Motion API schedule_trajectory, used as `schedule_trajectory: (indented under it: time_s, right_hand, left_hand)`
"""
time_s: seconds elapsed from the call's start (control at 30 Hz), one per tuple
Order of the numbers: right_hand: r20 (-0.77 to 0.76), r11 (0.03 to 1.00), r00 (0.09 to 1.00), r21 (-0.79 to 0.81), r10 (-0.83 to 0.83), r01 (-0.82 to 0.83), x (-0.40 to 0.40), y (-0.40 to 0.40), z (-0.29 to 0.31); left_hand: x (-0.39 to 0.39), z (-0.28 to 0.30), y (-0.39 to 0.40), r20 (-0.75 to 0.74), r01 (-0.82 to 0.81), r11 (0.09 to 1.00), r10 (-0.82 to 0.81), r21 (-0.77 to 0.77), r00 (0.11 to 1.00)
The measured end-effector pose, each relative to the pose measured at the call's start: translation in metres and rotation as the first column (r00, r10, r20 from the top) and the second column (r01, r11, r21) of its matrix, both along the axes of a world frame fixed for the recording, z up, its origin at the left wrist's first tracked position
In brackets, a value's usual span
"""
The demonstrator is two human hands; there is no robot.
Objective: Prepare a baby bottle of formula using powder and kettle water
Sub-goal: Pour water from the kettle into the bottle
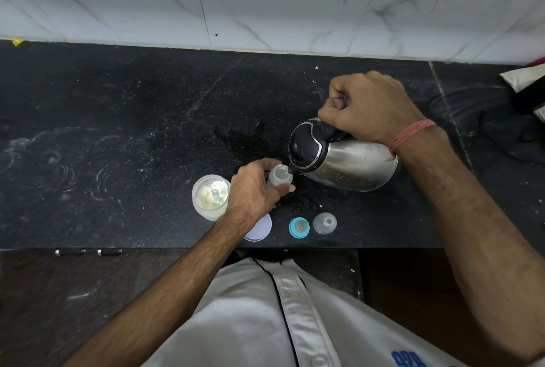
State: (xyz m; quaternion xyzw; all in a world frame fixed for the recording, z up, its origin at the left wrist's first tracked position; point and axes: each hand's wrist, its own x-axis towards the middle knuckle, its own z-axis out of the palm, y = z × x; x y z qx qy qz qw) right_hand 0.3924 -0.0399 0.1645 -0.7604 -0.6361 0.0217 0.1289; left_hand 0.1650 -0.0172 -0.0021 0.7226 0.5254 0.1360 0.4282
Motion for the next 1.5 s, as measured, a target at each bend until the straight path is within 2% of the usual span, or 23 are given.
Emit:
schedule_trajectory:
  time_s: [0.8,1.0,1.3,1.5]
  right_hand:
    - [-0.011,1.0,1.0,-0.009,-0.001,0.001,0.004,0.002,-0.001]
    - [-0.117,0.999,0.993,-0.018,-0.035,0.033,0.011,-0.006,-0.005]
    - [-0.307,0.989,0.946,0.065,-0.108,0.134,0.029,-0.017,-0.02]
    - [-0.644,0.939,0.753,0.161,-0.132,0.303,0.052,-0.02,-0.032]
  left_hand:
    - [0.0,0.003,-0.001,-0.02,0.005,1.0,-0.005,0.017,1.0]
    - [-0.001,0.004,-0.001,-0.025,0.002,1.0,-0.002,0.018,1.0]
    - [-0.001,0.006,-0.002,-0.006,0.002,1.0,-0.002,0.0,1.0]
    - [0.001,0.006,0.0,-0.022,0.004,1.0,-0.004,0.013,1.0]
